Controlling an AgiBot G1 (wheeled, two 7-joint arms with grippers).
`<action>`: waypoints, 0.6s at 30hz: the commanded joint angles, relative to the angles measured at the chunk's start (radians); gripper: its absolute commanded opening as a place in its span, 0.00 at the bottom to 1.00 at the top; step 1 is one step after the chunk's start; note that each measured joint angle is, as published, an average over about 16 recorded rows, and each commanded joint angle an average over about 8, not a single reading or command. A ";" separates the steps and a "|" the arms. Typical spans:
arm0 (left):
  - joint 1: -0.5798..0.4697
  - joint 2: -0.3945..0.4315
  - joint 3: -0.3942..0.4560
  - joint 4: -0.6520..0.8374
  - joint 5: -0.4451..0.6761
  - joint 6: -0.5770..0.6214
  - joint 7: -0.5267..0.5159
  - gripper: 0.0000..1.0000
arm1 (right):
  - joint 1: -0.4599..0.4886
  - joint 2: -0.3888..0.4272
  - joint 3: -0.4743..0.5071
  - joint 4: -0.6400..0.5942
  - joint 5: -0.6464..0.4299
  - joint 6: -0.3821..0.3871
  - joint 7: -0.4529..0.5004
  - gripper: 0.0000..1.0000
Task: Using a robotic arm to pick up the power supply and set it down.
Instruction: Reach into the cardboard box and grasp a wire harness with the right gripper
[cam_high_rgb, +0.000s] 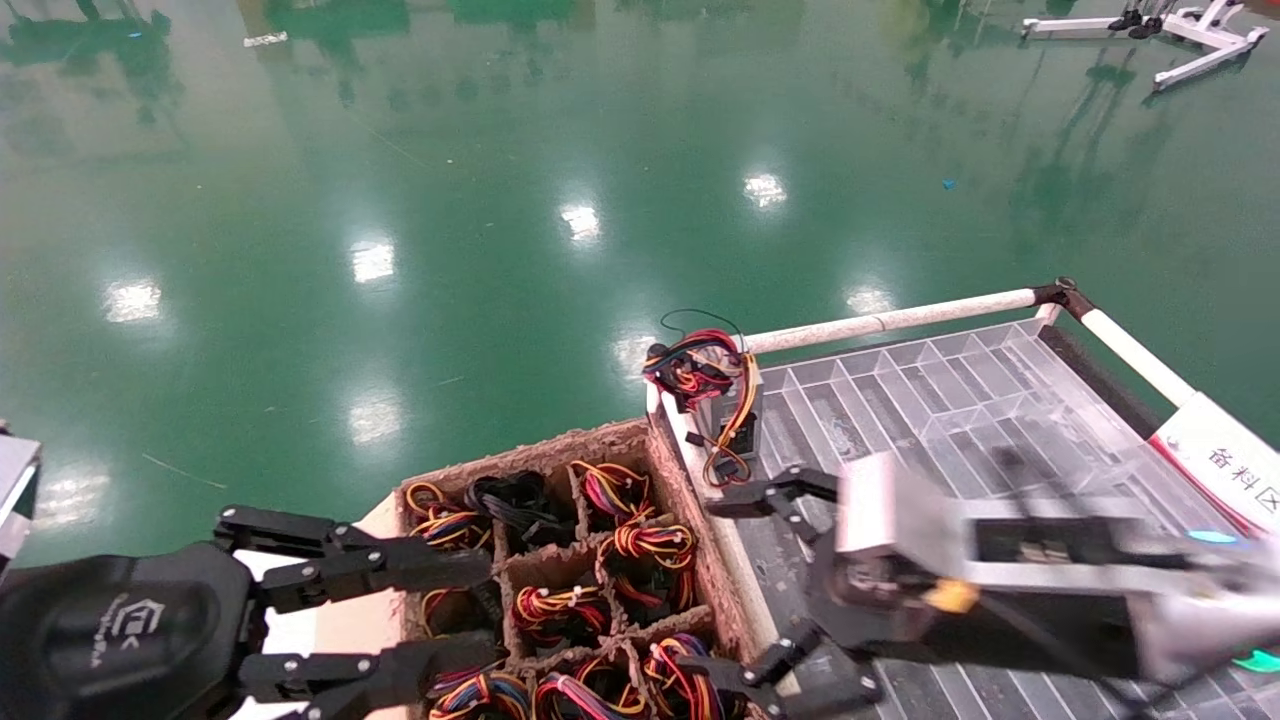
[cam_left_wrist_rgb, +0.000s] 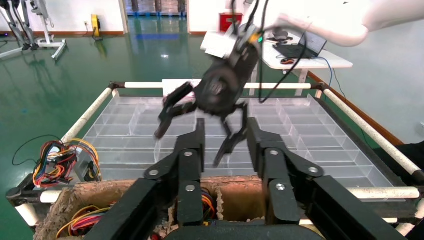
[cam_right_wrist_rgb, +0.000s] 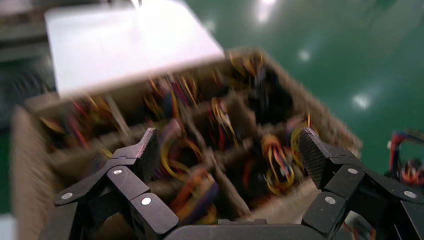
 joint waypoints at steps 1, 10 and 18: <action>0.000 0.000 0.000 0.000 0.000 0.000 0.000 0.00 | 0.043 -0.034 -0.037 -0.019 -0.077 0.006 0.003 0.40; 0.000 0.000 0.000 0.000 0.000 0.000 0.000 0.00 | 0.156 -0.156 -0.119 -0.183 -0.251 0.032 -0.068 0.00; 0.000 0.000 0.000 0.000 0.000 0.000 0.000 0.20 | 0.230 -0.244 -0.157 -0.331 -0.304 0.021 -0.142 0.00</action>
